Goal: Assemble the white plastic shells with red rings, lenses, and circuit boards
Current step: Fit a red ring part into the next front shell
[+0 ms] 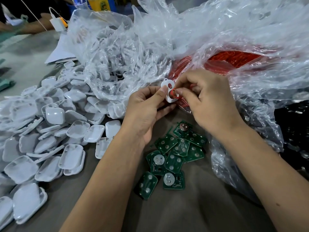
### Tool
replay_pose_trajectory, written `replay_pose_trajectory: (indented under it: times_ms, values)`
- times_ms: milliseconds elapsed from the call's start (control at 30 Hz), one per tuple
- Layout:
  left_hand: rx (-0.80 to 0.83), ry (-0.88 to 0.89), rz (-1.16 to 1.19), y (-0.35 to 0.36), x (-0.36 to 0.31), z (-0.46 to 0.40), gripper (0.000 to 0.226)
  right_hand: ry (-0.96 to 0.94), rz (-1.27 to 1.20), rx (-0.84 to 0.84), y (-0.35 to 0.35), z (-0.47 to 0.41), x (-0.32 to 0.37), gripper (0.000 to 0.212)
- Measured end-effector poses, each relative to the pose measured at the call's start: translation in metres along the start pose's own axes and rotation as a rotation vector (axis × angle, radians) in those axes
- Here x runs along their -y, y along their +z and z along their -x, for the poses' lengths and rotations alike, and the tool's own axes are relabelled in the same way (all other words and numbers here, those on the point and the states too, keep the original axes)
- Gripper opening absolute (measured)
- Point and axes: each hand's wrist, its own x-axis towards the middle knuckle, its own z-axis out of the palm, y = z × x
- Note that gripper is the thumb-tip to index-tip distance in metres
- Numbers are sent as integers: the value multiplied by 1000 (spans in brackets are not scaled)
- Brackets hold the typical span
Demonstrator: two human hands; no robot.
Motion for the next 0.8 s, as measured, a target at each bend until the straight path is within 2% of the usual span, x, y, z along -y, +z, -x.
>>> replay_pose_trajectory:
  times_ms: [167, 400, 667, 800]
  values:
    - [8, 9, -70, 0, 0, 1, 12, -72, 118, 21, 0, 0, -2, 7]
    - [-7, 23, -102, 1, -1, 3, 12, -134, 106, -27, -3, 0, -3, 9]
    - [-11, 26, -99, 2, 0, 3, 12, -56, 70, -13, -1, 0, -4, 11]
    - [4, 33, -59, 3, 1, 4, 13, -74, 75, -29, -2, 2, -1, 12]
